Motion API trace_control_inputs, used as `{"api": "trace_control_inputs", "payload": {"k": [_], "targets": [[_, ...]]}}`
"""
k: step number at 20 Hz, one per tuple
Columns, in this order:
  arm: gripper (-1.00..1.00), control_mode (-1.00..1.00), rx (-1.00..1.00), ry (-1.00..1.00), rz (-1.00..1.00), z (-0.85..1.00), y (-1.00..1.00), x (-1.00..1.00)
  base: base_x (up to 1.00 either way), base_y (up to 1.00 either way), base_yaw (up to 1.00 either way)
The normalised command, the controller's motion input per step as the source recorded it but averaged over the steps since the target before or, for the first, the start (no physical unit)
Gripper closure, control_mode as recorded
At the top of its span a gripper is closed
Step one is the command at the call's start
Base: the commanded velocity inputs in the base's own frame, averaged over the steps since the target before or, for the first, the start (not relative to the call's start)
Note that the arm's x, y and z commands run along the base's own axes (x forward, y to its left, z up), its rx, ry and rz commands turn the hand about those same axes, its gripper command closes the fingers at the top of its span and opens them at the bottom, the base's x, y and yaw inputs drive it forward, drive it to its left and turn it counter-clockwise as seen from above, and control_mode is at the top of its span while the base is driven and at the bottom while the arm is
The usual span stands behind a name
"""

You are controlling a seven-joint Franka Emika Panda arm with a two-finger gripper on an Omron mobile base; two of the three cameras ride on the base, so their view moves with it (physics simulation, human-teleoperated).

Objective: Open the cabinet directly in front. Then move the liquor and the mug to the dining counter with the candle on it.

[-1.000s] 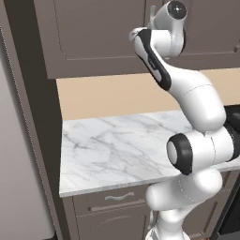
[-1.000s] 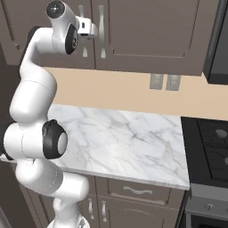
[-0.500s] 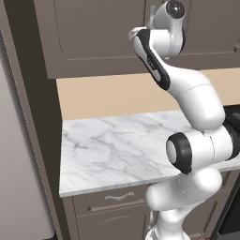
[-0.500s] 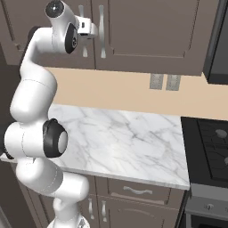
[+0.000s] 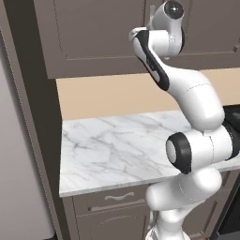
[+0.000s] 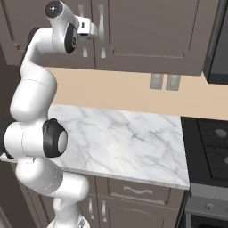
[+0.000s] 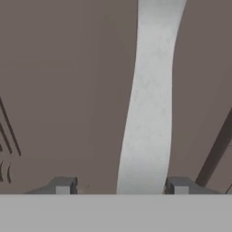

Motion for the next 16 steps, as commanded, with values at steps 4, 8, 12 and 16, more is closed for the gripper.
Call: {"api": "trace_control_inputs", "payload": {"k": [4, 8, 12, 16], "targets": [[1.0, -1.0, 0.0, -0.09, 0.0, -0.19, 0.0, 0.08, 0.0, 0.0, 0.0], [1.0, -1.0, 0.0, -0.06, 0.02, -0.04, 0.0, 0.0, 0.0, 0.0, 0.0], [1.0, -1.0, 0.0, 0.0, 0.0, 0.0, 0.0, -0.01, 0.0, 0.0, 0.0], [1.0, -1.0, 0.0, 0.0, 0.0, -0.08, 0.17, 0.0, 0.0, 0.0, 0.0]]}}
